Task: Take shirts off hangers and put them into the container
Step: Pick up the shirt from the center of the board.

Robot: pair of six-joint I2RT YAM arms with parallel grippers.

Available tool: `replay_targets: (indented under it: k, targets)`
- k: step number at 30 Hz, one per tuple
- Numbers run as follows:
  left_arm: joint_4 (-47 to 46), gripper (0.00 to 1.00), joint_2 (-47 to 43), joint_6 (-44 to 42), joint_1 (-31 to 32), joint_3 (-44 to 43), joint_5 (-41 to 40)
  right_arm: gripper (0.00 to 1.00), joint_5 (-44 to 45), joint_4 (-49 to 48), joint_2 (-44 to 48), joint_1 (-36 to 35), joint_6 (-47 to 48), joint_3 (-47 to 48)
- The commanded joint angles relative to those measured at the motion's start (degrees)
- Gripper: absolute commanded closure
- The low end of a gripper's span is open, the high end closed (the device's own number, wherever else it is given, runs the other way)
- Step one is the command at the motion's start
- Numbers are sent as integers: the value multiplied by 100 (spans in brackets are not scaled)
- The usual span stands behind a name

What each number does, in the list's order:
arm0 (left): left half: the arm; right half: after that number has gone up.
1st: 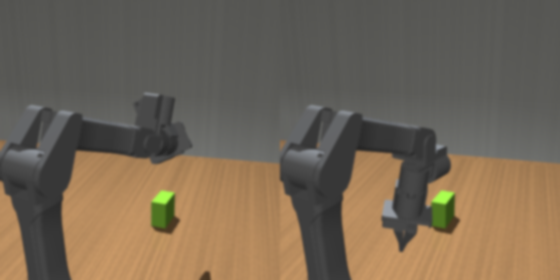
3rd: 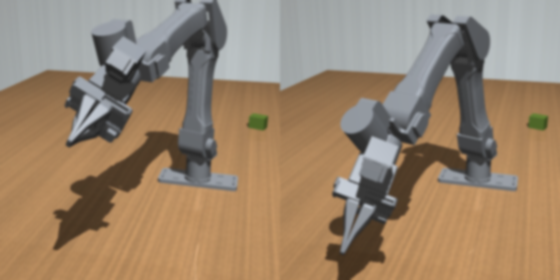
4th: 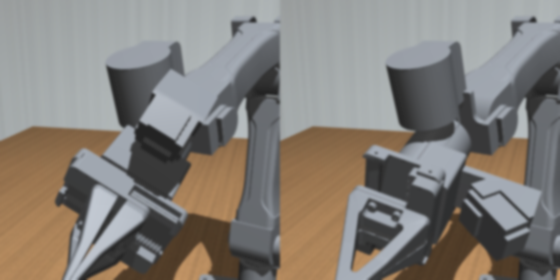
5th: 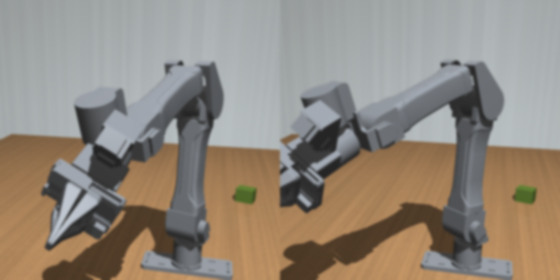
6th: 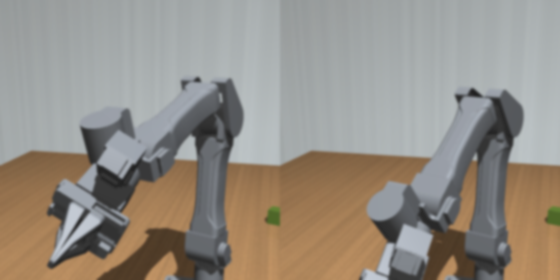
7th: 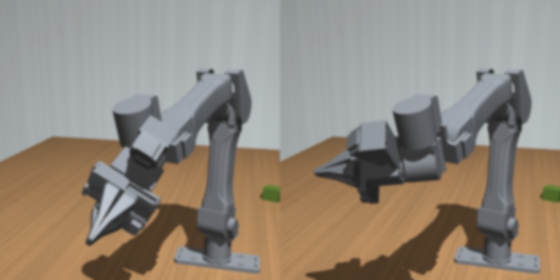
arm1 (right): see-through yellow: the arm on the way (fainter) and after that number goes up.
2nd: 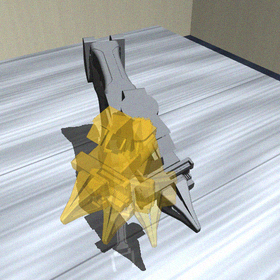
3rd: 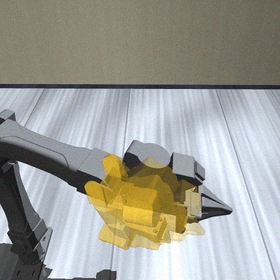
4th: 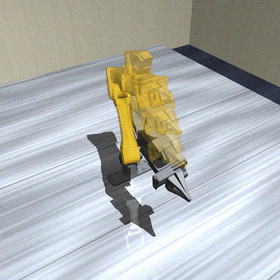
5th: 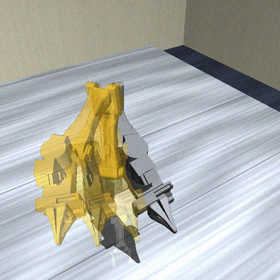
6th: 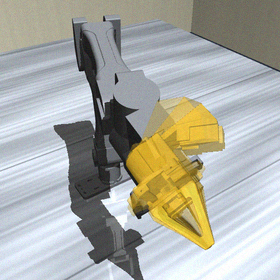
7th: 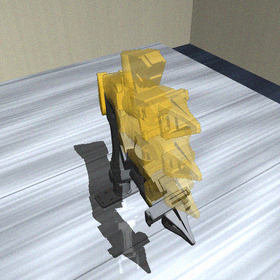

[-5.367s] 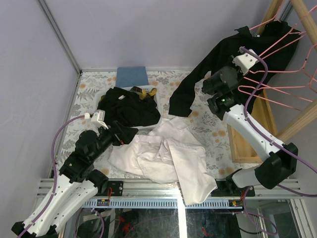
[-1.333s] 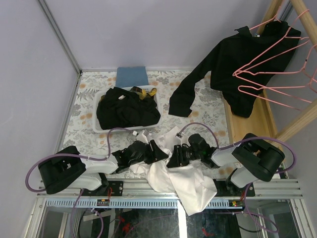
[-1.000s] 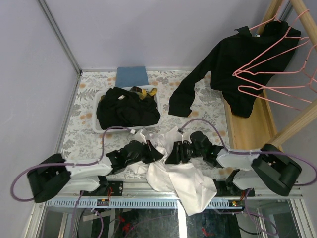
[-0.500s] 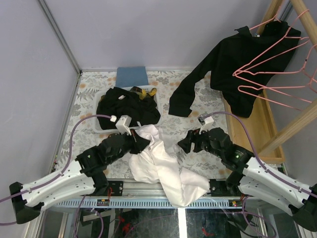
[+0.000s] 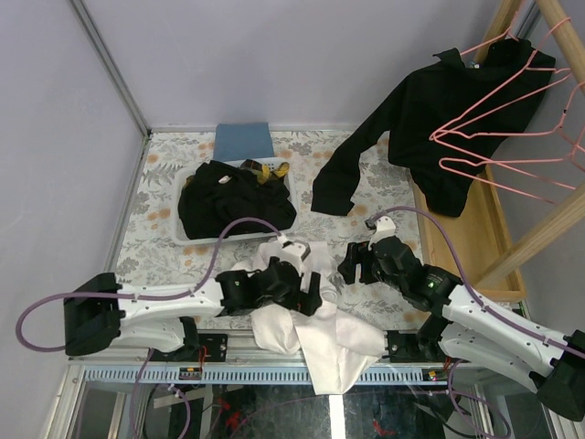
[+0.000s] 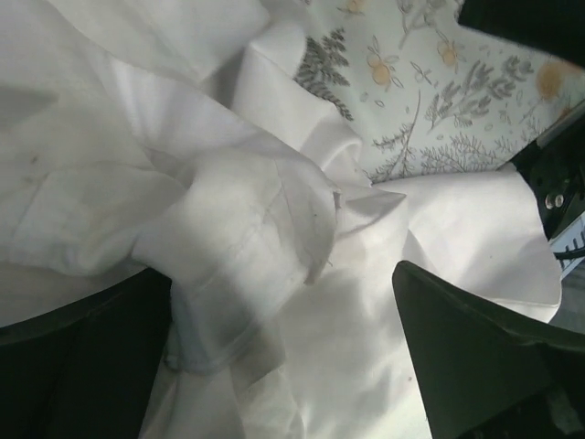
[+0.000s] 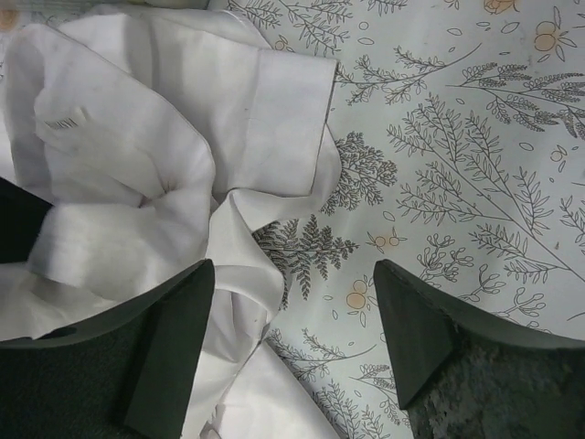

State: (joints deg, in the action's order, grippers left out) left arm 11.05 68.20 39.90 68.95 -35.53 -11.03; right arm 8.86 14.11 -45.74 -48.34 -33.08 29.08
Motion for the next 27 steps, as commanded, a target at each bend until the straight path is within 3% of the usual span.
replay_targets:
  k: [1,14,16,18,22,25,27]
  targets:
    - [-790,0,410,195,375,-106,-253,22,250,-65,91,-22,-41,170]
    - [133,2,2578,1129,572,-674,-1118,21,258,-20,-24,-25,-86,185]
    - [293,17,2885,1205,575,-776,-1114,21,299,39,13,-26,-77,186]
    - [275,45,3072,1206,571,-789,-1019,21,345,73,73,-26,-79,167]
    - [440,82,2971,1210,567,-827,-1165,21,351,19,169,-26,-164,72]
    - [637,100,2328,1098,571,-860,-1510,21,320,-2,171,-25,-235,23]
    - [827,100,1780,984,569,-903,-1813,21,297,-18,145,-23,-262,10]
